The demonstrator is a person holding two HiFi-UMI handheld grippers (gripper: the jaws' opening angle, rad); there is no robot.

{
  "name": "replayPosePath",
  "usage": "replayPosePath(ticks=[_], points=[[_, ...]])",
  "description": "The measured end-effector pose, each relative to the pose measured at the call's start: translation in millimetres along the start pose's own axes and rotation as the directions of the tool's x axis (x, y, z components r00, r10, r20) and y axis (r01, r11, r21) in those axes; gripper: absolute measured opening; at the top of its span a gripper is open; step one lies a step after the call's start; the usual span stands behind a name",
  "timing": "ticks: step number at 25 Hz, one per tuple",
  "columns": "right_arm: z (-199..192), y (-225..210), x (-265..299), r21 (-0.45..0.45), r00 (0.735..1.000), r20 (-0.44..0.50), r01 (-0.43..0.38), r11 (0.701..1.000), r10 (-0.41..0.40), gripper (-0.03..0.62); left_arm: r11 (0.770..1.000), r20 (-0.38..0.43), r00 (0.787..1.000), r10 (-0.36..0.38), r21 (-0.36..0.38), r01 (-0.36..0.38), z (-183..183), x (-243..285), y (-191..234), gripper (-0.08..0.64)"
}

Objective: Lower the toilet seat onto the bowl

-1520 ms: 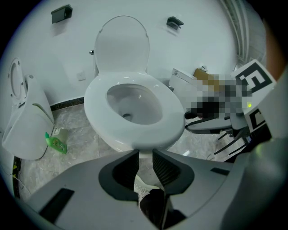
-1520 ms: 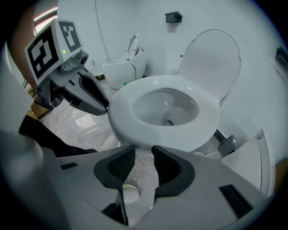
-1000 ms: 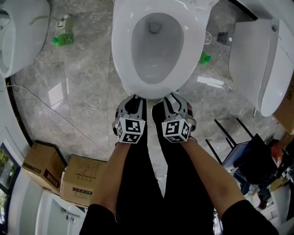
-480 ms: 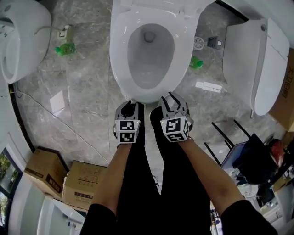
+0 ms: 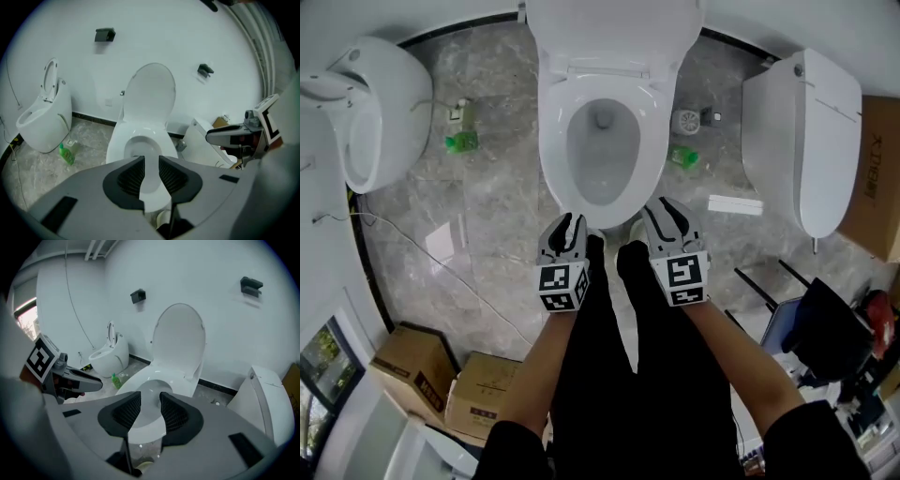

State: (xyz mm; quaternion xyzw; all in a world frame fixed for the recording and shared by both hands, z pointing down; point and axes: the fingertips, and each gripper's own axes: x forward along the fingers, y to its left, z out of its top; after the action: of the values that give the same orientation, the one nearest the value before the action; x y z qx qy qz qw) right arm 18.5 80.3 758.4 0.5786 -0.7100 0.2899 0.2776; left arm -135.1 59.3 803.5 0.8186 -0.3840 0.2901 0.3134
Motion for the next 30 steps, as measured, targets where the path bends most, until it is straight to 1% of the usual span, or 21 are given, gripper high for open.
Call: replayPosePath(ticks=[3, 5, 8, 10, 12, 13, 14, 19, 21, 22, 24, 26, 28, 30], points=[[42, -17, -46, 0.045, 0.997, 0.073, 0.014, 0.999, -0.017, 0.147, 1.0, 0.096, 0.995, -0.009, 0.013, 0.008, 58, -28, -28, 0.101], [66, -24, -78, 0.056, 0.993, 0.117, 0.019, 0.998, -0.025, 0.147, 0.999, 0.141, 0.99, -0.023, 0.029, 0.019, 92, -52, -48, 0.098], [91, -34, -132, 0.103, 0.987, 0.154, 0.022, 0.994, -0.038, 0.147, 0.998, 0.161, 0.986, -0.049, 0.05, 0.041, 119, -92, -84, 0.084], [104, -41, -171, 0.149, 0.982, 0.181, 0.019, 0.989, -0.046, 0.147, 0.997, 0.181, 0.981, -0.063, 0.046, 0.055, 132, -123, -110, 0.072], [120, -47, -204, 0.174, 0.974, 0.222, 0.014, 0.985, -0.053, 0.136, 0.996, 0.236, 0.968, -0.082, 0.045, 0.074, 154, -152, -133, 0.045], [129, -49, -217, 0.178, 0.968, 0.245, 0.013, 0.984, -0.057, 0.115, 0.995, 0.27, 0.959, -0.091, 0.052, 0.08, 168, -165, -142, 0.027], [138, -50, -229, 0.182, 0.963, 0.263, 0.013, 0.983, -0.061, 0.097, 0.994, 0.298, 0.949, -0.1, 0.062, 0.085, 183, -179, -150, 0.025], [172, -45, -290, 0.217, 0.945, 0.32, -0.001, 0.976, -0.07, 0.066, 0.986, 0.362, 0.92, -0.149, 0.123, 0.111, 240, -242, -188, 0.018], [195, -41, -316, 0.21, 0.927, 0.37, -0.02, 0.977, -0.06, 0.055, 0.984, 0.385, 0.908, -0.164, 0.129, 0.123, 258, -260, -197, 0.017], [207, -37, -329, 0.196, 0.914, 0.402, -0.029, 0.98, -0.053, 0.052, 0.983, 0.393, 0.904, -0.17, 0.127, 0.13, 266, -268, -201, 0.017], [229, -27, -352, 0.164, 0.876, 0.48, -0.042, 0.986, -0.043, 0.049, 0.983, 0.411, 0.894, -0.179, 0.115, 0.144, 281, -285, -202, 0.017], [249, -16, -370, 0.148, 0.837, 0.545, -0.036, 0.988, -0.051, 0.044, 0.984, 0.44, 0.881, -0.174, 0.111, 0.139, 298, -306, -196, 0.017], [265, -6, -382, 0.143, 0.816, 0.575, -0.037, 0.989, -0.053, 0.041, 0.984, 0.47, 0.866, -0.169, 0.137, 0.118, 314, -325, -191, 0.017], [280, 1, -390, 0.141, 0.805, 0.591, -0.031, 0.99, -0.059, 0.041, 0.981, 0.491, 0.853, -0.179, 0.151, 0.119, 329, -340, -191, 0.017]])
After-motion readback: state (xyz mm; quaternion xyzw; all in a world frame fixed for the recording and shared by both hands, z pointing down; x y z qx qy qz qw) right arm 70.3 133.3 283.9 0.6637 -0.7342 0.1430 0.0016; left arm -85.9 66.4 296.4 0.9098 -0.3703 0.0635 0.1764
